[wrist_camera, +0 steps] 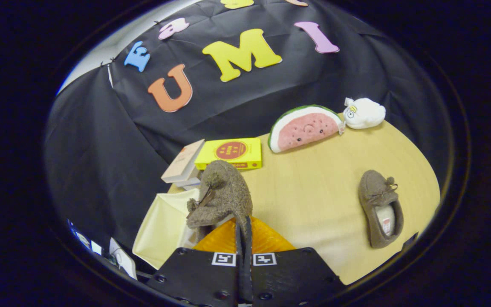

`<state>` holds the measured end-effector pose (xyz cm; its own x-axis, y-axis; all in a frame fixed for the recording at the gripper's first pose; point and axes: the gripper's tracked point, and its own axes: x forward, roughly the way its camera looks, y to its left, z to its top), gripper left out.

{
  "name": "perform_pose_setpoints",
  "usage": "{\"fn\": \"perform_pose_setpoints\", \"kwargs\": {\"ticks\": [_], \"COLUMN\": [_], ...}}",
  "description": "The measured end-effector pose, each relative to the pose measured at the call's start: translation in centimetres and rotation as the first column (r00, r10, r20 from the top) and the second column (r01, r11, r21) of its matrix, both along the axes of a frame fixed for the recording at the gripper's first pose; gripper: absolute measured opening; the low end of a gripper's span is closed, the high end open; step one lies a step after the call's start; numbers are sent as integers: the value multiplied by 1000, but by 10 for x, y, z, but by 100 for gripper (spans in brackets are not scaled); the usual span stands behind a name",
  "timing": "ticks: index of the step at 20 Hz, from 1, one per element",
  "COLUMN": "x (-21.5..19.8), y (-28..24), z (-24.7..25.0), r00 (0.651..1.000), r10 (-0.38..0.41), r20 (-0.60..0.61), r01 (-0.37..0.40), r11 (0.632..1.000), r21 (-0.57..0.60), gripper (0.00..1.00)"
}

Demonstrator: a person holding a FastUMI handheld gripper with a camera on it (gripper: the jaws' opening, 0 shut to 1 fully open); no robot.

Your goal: Open the storage box then place both shoes into the box .Put the left shoe in first, then the right shoe, with the right side of both shoes facing outward in a uniform manner.

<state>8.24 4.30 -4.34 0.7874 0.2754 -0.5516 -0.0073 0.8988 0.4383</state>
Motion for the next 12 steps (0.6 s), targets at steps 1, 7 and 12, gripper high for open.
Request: {"fn": "perform_pose_setpoints", "kwargs": {"ticks": [1, 7, 12], "x": [0, -1, 2], "y": [18, 122, 189], "z": [12, 32, -14], "r00": [1000, 999, 999], "r10": [3, 2, -23], "r20": [15, 44, -47], "r01": [-3, -9, 33], "r11": [1000, 989, 978], "r21": [25, 145, 206], "gripper": [0, 0, 0]}}
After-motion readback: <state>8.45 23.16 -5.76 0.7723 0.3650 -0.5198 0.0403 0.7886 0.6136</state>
